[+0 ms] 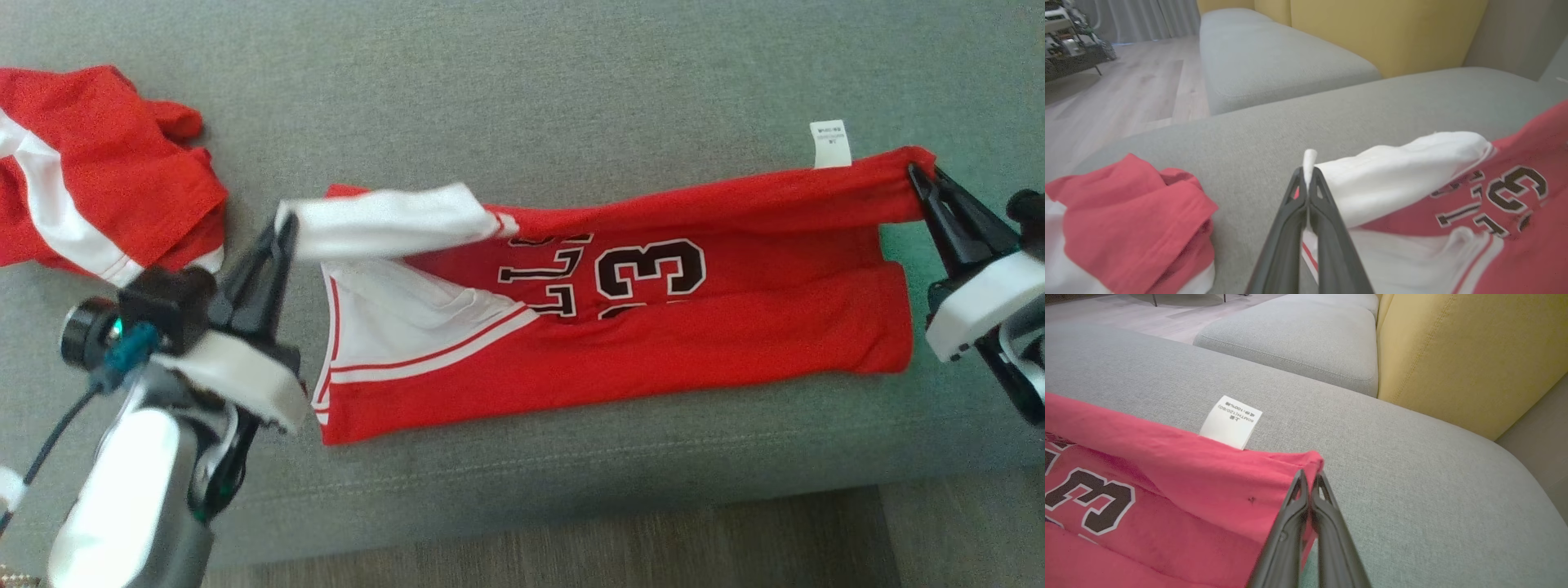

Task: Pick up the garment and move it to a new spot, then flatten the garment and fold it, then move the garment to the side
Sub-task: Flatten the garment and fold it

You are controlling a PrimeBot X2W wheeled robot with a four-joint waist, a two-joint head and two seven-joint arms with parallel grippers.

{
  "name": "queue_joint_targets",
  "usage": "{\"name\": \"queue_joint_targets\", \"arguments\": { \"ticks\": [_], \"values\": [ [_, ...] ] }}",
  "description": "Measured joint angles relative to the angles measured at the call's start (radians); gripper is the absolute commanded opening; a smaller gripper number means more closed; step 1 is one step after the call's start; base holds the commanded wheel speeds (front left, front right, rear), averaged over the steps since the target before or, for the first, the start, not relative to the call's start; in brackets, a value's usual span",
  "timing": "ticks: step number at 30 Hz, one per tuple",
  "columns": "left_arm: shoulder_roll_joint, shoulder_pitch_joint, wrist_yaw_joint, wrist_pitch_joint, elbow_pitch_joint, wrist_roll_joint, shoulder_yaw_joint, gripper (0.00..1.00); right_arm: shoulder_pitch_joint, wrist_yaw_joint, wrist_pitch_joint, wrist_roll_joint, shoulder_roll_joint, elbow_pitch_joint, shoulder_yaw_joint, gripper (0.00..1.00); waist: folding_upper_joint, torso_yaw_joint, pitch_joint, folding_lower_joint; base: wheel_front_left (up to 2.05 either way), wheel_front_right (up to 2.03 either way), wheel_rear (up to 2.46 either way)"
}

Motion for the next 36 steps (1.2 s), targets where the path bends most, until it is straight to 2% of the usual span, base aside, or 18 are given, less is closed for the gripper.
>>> {"name": "queue_joint_targets", "arguments": {
  "ticks": [9, 16, 21, 22, 23, 24, 25, 26, 28, 33, 36],
  "values": [
    [0.084, 0.122, -0.043, 0.085, -0.107, -0.048, -0.067, 0.00, 0.049, 0.000, 0.000, -0.016, -0.091, -0.069, 0.073, 0.00, 0.0000, 0.010, -0.003, 0.0000, 0.00, 0.00, 0.00],
    [0.125, 0.157, -0.051, 0.124, -0.131, -0.084, -0.123, 0.00, 0.065, 0.000, 0.000, -0.004, -0.158, -0.075, 0.141, 0.00, 0.0000, 0.014, -0.006, 0.0000, 0.00, 0.00, 0.00],
    [0.152, 0.162, -0.052, 0.148, -0.132, -0.100, -0.163, 0.00, 0.067, 0.000, 0.026, 0.051, -0.205, -0.106, 0.208, 0.00, 0.0000, 0.013, -0.016, 0.0000, 0.00, 0.00, 0.00],
    [0.159, 0.166, -0.052, 0.149, -0.132, -0.100, -0.171, 0.00, 0.070, 0.000, 0.038, 0.069, -0.217, -0.117, 0.223, 0.47, 0.0000, 0.012, -0.019, 0.0000, 0.00, 0.00, 0.00],
    [0.163, 0.172, -0.052, 0.150, -0.132, -0.102, -0.177, 0.00, 0.076, 0.000, 0.053, 0.084, -0.230, -0.128, 0.238, 1.00, 0.0000, 0.011, -0.021, 0.0000, 0.00, 0.00, 0.00],
    [0.165, 0.176, -0.052, 0.156, -0.131, -0.109, -0.181, 0.16, 0.086, 0.000, 0.072, 0.101, -0.245, -0.138, 0.251, 1.00, 0.0000, 0.009, -0.024, 0.0000, 0.00, 0.00, 0.00],
    [0.166, 0.178, -0.052, 0.156, -0.131, -0.113, -0.183, 0.57, 0.095, 0.000, 0.085, 0.118, -0.258, -0.145, 0.263, 1.00, 0.0000, 0.008, -0.026, 0.0000, 0.00, 0.00, 0.00],
    [0.166, 0.179, -0.052, 0.158, -0.131, -0.117, -0.184, 0.86, 0.105, 0.000, 0.090, 0.132, -0.271, -0.150, 0.268, 1.00, 0.0000, 0.006, -0.027, 0.0000, 0.00, 0.00, 0.00],
    [0.172, 0.180, -0.051, 0.166, -0.129, -0.119, -0.184, 1.00, 0.107, 0.000, 0.098, 0.154, -0.289, -0.160, 0.269, 1.00, 0.0000, 0.003, -0.030, 0.0000, 0.00, 0.00, 0.00],
    [0.175, 0.180, -0.029, 0.153, -0.126, -0.119, -0.172, 1.00, 0.101, 0.000, 0.098, 0.171, -0.285, -0.142, 0.223, 1.00, 0.0000, -0.003, -0.041, 0.0000, 0.00, 0.00, 0.00],
    [0.164, 0.180, -0.003, 0.121, -0.131, -0.140, -0.140, 1.00, 0.099, 0.000, 0.090, 0.215, -0.233, -0.149, 0.165, 1.00, 0.0000, -0.007, -0.051, 0.0000, 0.00, 0.00, 0.00]
  ]
}}
